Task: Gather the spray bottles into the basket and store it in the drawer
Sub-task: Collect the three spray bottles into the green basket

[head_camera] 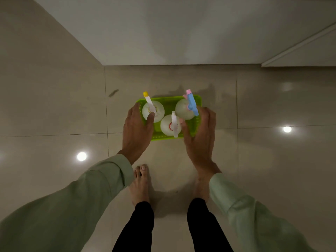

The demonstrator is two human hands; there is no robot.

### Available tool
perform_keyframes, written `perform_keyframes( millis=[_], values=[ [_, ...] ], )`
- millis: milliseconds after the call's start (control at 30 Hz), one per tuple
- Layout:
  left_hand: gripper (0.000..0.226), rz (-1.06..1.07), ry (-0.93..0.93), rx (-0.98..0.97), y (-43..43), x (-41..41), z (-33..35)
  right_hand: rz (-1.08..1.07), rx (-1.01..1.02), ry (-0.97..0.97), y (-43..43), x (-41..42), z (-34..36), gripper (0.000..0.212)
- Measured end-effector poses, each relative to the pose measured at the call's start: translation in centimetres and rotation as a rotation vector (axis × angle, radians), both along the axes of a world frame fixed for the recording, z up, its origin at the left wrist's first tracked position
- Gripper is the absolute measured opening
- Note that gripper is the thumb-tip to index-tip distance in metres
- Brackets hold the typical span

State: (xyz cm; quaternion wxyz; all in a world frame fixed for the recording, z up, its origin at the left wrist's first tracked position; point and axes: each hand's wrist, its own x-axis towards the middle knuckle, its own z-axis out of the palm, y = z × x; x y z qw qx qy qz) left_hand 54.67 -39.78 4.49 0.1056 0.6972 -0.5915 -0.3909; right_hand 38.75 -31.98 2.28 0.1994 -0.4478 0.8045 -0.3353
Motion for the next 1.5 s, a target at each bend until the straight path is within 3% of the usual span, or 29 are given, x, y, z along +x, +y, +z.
perform_keyframes(
  millis=[200,333,467,833,967,1033,1100,1200,1300,1500],
  values=[
    [0.053,0.039,-0.082,0.048,-1.9,-2.0,-1.8,0.059,0.32,0.05,-5.0,-2.4,-1.4,0.05],
    [0.042,-0.016,-0.155,0.059,-2.5,-2.7,-3.0,0.131,0.434,0.11,-6.0,-3.0,-3.2,0.031],
    [0.034,-0.075,-0.2,0.01,-2.7,-3.1,-3.3,0.158,0.445,0.232,-6.0,-2.8,-3.6,0.027],
    [0.032,-0.173,-0.219,-0.034,-2.5,-2.5,-2.9,0.095,0.429,0.213,-5.8,-2.6,-3.6,0.033],
    [0.04,-0.181,-0.182,-0.036,-2.3,-2.2,-3.0,0.092,0.471,0.119,-5.5,-2.9,-3.0,0.051],
    [0.045,-0.157,-0.167,-0.032,-2.0,-2.0,-2.7,0.027,0.402,0.12,-5.0,-2.7,-2.1,0.061],
    [0.047,-0.136,-0.158,-0.036,-1.7,-1.8,-2.3,-0.02,0.257,0.209,-4.0,-2.0,-1.0,0.058],
    [0.049,-0.119,-0.134,-0.051,-1.1,-1.3,-1.6,0.08,0.163,0.303,-2.2,0.4,0.0,0.051],
    [0.05,-0.099,-0.12,-0.063,-0.6,-0.8,-1.4,0.221,0.266,0.286,-1.3,2.5,-0.5,0.048],
    [0.05,-0.104,-0.134,-0.056,-0.5,-0.2,-1.6,0.219,0.492,0.176,-2.5,3.0,-2.7,0.03]
  ],
)
